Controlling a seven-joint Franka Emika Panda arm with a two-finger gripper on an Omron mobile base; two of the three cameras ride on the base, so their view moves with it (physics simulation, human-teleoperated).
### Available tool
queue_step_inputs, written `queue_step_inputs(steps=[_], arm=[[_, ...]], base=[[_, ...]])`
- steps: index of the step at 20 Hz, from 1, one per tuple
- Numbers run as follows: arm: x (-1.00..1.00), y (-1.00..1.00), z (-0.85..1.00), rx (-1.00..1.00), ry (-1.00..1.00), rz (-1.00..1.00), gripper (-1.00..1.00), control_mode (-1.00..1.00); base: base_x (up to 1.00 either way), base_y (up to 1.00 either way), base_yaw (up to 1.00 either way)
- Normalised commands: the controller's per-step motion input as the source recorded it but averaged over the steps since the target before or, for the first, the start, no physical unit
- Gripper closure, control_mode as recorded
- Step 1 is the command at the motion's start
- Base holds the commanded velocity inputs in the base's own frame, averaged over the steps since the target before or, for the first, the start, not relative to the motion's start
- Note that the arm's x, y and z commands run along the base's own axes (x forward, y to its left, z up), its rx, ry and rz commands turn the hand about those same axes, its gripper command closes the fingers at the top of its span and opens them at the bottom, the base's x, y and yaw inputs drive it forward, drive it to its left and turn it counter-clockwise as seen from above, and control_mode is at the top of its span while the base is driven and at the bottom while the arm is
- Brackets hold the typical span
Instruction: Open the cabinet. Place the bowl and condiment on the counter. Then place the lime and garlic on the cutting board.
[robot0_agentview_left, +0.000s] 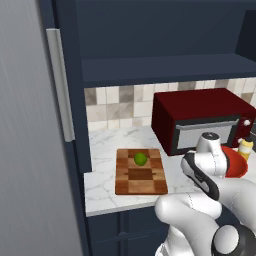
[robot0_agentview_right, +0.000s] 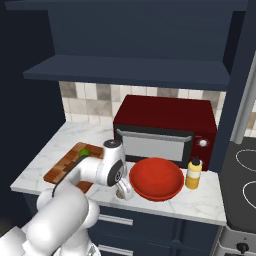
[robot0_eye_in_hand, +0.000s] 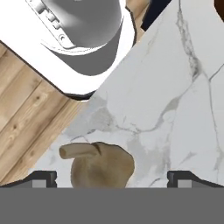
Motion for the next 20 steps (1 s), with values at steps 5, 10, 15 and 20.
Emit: queue_step_inputs(steps=[5,10,15,20], arm=[[0.00,0.09,-0.48,-0.03,0.00,0.00,-1.00,-1.00],[0.00,0.16,-0.30,-0.02,0.00,0.00,-1.00,-1.00],[0.00,0.23,-0.28,-0.03,0.00,0.00,1.00,-1.00],[0.00,0.11,-0.29,-0.02,0.00,0.00,1.00,-1.00]], base=[[0.00,0.00,0.00],[0.00,0.00,0.00],[0.00,0.00,0.00],[0.00,0.00,0.00]])
